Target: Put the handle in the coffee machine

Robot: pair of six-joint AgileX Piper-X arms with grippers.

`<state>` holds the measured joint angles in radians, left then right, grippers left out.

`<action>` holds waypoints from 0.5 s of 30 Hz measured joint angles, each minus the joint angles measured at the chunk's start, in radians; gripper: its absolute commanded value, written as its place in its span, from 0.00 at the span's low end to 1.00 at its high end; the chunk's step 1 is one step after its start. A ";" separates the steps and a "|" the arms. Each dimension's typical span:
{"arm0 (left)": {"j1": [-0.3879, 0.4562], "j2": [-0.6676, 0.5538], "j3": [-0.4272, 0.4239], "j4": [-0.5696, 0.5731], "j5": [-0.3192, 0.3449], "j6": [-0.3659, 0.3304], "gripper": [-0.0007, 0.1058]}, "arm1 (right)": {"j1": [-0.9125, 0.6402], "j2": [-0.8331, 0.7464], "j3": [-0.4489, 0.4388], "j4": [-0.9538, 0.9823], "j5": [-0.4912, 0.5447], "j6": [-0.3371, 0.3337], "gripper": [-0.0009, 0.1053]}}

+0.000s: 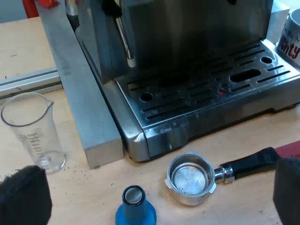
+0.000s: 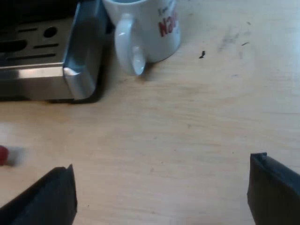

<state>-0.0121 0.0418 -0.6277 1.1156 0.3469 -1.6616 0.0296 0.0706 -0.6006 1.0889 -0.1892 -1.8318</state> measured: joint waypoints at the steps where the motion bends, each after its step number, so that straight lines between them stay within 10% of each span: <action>1: -0.003 0.025 -0.011 0.000 0.000 0.000 0.93 | 0.018 0.019 -0.023 0.008 0.000 0.000 0.72; 15: -0.170 0.261 -0.090 0.003 0.000 0.025 0.93 | 0.267 0.366 -0.192 0.058 -0.005 0.000 0.72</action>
<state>-0.1823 0.3032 -0.7176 1.1187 0.3469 -1.6363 0.2966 0.4367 -0.7926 1.1471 -0.1947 -1.8318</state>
